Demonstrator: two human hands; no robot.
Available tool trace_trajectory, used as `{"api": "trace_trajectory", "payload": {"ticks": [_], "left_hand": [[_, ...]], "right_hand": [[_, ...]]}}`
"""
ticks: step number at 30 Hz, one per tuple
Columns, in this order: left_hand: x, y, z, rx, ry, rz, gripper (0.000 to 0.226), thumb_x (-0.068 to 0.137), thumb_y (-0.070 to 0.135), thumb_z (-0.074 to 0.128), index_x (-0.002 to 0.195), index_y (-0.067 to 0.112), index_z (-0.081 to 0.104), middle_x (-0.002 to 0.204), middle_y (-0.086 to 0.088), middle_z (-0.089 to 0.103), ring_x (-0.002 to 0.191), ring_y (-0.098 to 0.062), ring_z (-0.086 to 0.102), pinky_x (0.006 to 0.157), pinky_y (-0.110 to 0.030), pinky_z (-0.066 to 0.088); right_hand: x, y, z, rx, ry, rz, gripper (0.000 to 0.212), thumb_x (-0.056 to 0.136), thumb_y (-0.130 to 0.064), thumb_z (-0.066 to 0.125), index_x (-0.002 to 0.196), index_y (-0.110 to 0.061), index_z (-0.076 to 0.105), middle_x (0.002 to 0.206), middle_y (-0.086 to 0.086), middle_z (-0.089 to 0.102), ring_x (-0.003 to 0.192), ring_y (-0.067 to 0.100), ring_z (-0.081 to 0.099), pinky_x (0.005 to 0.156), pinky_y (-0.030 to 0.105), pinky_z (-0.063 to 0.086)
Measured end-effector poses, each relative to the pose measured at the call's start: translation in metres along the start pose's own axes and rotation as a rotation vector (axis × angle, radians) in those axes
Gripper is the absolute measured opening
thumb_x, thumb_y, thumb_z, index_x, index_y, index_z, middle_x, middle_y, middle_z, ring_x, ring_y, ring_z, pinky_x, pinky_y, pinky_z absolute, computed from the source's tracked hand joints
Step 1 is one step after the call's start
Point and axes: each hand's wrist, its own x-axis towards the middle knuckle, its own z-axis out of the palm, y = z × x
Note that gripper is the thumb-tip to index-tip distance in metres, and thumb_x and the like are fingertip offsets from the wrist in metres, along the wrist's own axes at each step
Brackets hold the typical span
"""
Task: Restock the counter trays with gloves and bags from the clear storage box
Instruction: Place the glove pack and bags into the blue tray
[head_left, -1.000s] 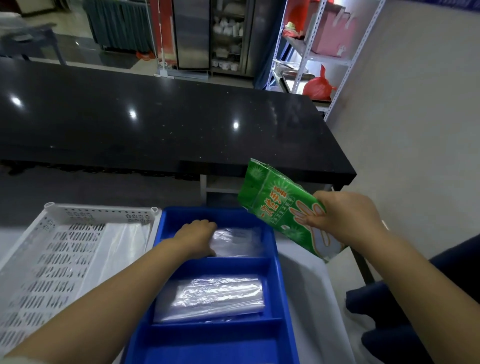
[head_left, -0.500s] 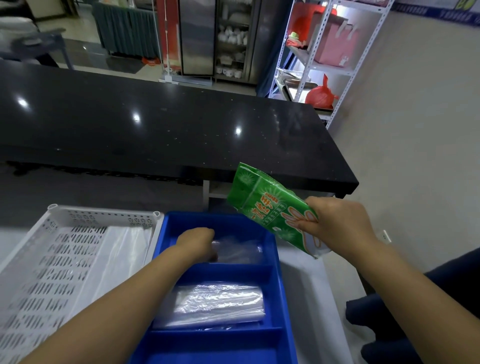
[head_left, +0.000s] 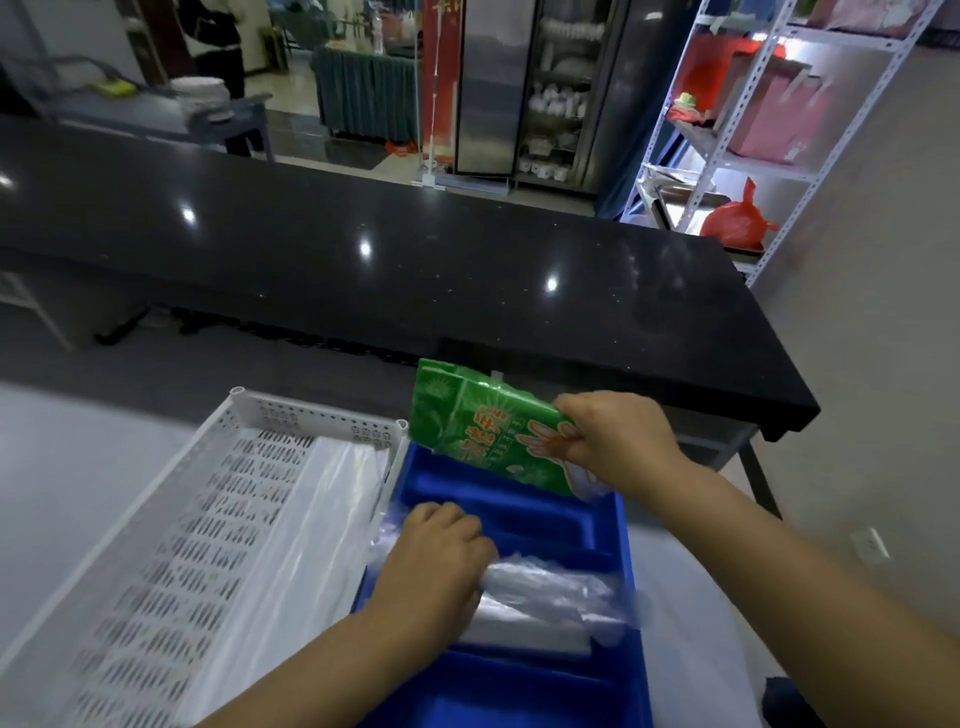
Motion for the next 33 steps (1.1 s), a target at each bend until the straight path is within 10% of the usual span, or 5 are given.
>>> {"api": "trace_trajectory", "payload": {"ticks": [15,20,23,29,33], "left_hand": [[-0.017,-0.006,-0.01,-0.146,0.027,-0.116,0.021,0.047,0.02,0.075,0.065,0.029,0.068,0.061,0.014,0.059,0.064,-0.009,0.057,0.069,-0.02,0.049],[0.009,-0.024,-0.016,-0.163,-0.052,-0.23,0.019,0.076,0.018,0.061,0.094,0.018,0.067,0.091,-0.001,0.062,0.082,-0.025,0.058,0.065,-0.027,0.038],[0.031,-0.032,-0.019,-0.126,-0.011,-0.246,0.014,0.081,0.02,0.056,0.094,0.018,0.061,0.096,-0.001,0.057,0.086,-0.026,0.057,0.059,-0.028,0.03],[0.072,-0.034,-0.016,-0.102,0.064,-0.196,0.021,0.076,0.018,0.061,0.097,0.017,0.062,0.098,-0.006,0.059,0.088,-0.033,0.058,0.063,-0.034,0.038],[0.072,-0.051,-0.003,-0.049,0.022,-0.258,0.057,0.074,0.019,0.064,0.128,0.022,0.048,0.121,-0.001,0.055,0.111,-0.025,0.05,0.09,-0.036,0.038]], "right_hand": [[0.028,-0.011,0.049,0.011,-0.514,0.029,0.046,0.081,-0.041,0.065,0.115,-0.018,0.045,0.108,0.006,0.063,0.092,0.025,0.058,0.068,0.034,0.044],[0.008,-0.014,0.018,0.332,-0.182,0.149,0.049,0.086,-0.046,0.058,0.131,-0.027,0.046,0.12,-0.003,0.061,0.108,0.019,0.055,0.081,0.034,0.047],[-0.011,-0.019,0.0,0.774,-0.347,0.157,0.047,0.086,-0.049,0.056,0.129,-0.034,0.045,0.113,-0.012,0.06,0.103,0.007,0.057,0.086,0.03,0.051],[-0.03,-0.023,0.013,0.171,-0.186,0.061,0.049,0.084,-0.028,0.059,0.132,-0.028,0.051,0.109,0.004,0.07,0.092,0.028,0.063,0.072,0.036,0.051],[-0.047,-0.019,0.031,0.091,0.143,0.048,0.026,0.055,-0.006,0.077,0.08,-0.014,0.073,0.067,0.006,0.07,0.06,0.027,0.064,0.055,0.028,0.05]]}}
